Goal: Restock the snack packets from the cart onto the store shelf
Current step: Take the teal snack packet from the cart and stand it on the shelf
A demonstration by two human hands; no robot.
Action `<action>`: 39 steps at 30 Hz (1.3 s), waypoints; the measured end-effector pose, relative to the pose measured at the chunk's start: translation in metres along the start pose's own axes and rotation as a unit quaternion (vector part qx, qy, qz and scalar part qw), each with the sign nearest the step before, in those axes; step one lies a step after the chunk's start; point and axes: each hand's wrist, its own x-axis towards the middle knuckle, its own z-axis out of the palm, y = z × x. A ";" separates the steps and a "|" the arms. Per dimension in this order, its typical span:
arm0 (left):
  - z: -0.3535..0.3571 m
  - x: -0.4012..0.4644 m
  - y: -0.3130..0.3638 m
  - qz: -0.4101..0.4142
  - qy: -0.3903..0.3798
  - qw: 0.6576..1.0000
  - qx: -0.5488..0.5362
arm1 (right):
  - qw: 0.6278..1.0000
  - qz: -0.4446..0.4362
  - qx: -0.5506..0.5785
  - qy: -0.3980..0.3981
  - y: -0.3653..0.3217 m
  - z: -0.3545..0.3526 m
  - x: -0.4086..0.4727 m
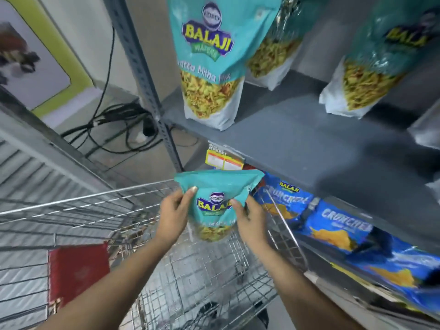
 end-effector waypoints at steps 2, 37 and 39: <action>-0.007 -0.002 0.042 0.048 0.005 0.998 -0.040 | 0.998 -0.042 0.042 0.030 -0.040 -0.019 -0.012; 0.170 0.101 0.263 0.113 -0.229 0.964 -0.072 | 0.989 0.005 0.121 0.090 -0.134 -0.300 0.114; 0.174 0.100 0.235 0.083 -0.301 0.950 -0.006 | 0.995 0.073 0.062 0.005 -0.111 -0.283 0.113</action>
